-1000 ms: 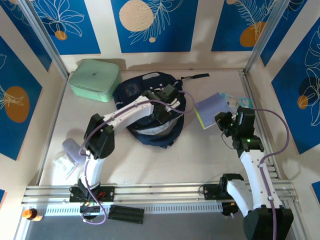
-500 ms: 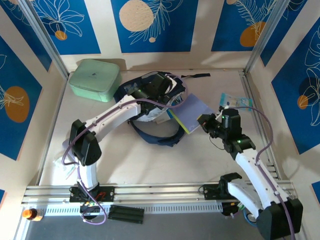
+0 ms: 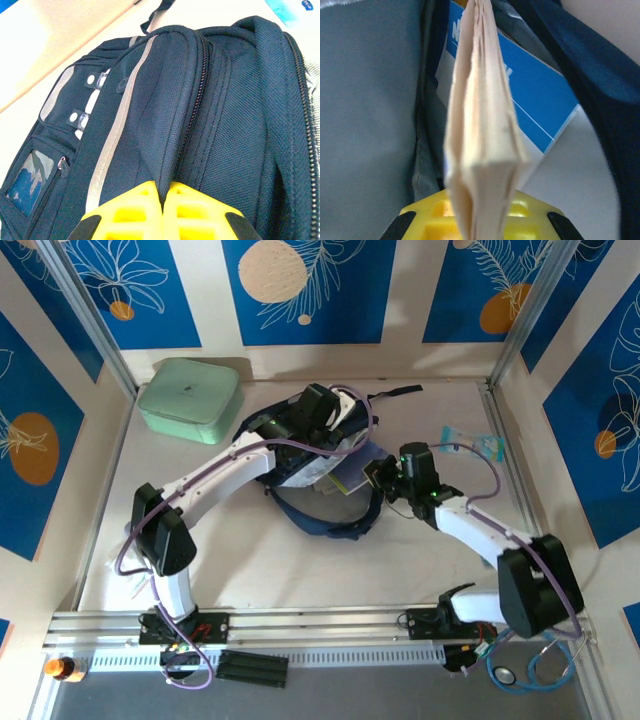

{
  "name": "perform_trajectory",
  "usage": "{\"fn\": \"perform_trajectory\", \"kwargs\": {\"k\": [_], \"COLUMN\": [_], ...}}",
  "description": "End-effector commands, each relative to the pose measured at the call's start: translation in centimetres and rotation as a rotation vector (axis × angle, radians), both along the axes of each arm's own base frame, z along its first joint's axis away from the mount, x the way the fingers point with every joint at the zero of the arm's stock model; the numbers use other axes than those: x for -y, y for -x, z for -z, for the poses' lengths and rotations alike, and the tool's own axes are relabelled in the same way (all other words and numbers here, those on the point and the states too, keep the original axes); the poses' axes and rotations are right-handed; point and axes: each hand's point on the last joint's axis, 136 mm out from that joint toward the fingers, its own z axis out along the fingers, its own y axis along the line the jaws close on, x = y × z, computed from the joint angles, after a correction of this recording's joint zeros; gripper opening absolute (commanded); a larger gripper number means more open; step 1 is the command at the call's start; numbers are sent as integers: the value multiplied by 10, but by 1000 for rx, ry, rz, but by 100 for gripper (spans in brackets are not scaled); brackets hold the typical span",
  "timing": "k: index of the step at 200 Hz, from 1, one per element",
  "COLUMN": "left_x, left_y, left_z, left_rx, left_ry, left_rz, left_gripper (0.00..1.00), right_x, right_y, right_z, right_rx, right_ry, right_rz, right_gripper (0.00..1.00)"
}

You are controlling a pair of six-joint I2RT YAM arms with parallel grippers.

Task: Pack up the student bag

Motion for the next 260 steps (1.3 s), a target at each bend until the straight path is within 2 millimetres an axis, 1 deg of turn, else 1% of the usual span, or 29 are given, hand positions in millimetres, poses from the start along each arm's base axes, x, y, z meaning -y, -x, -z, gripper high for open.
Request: {"fn": "perform_trajectory", "kwargs": {"k": [1,28,53,64,81,94,112,140,153,164,176,182,189,210,242,255,260], "left_x": [4,1,-2,-4,-5,-4,-4,-4,-5,-5,-6,-8,-9,-7,-2,6,11], "left_y": [-3,-4,-6,-6,-7,-6,-6,-7,-7,-7,-8,-9,-8,-7,-6,-2,2], "left_z": [-73,-73,-72,-70,-67,-64,-64,-62,-62,-61,-61,-60,-59,-52,-37,-27,-22], "left_rx": [149,152,163,165,162,158,157,157,157,156,165,168,171,159,117,77,52], "left_ry": [176,162,146,134,126,123,128,123,125,123,117,113,110,111,121,141,155], "left_rz": [-7,-19,-31,-37,-36,-36,-37,-38,-40,-41,-47,-54,-56,-50,-39,-9,11], "left_gripper": [0,0,0,0,0,0,0,0,0,0,0,0,0,0,0,0,0], "right_x": [-12,-29,-43,-48,-54,-52,-52,-50,-46,-42,-36,-33,-28,-13,30,51,59], "right_y": [-35,-45,-49,-50,-50,-47,-44,-38,-32,-25,-18,-14,-10,4,33,45,48], "right_z": [-26,7,42,51,56,60,54,47,44,42,33,29,23,12,28,35,34], "right_rx": [84,11,-60,-59,-49,-59,-44,-43,-58,-98,-110,-110,-114,-141,-219,-239,-237], "right_ry": [-27,-4,-2,-18,-13,5,3,4,-12,-53,-108,-116,-108,-73,3,50,68], "right_rz": [66,64,9,-18,-53,-41,-46,-59,-55,-45,-37,-32,-27,-28,65,118,138], "right_gripper": [0,0,10,15,19,26,34,52,58,63,66,73,76,79,78,78,78]}}
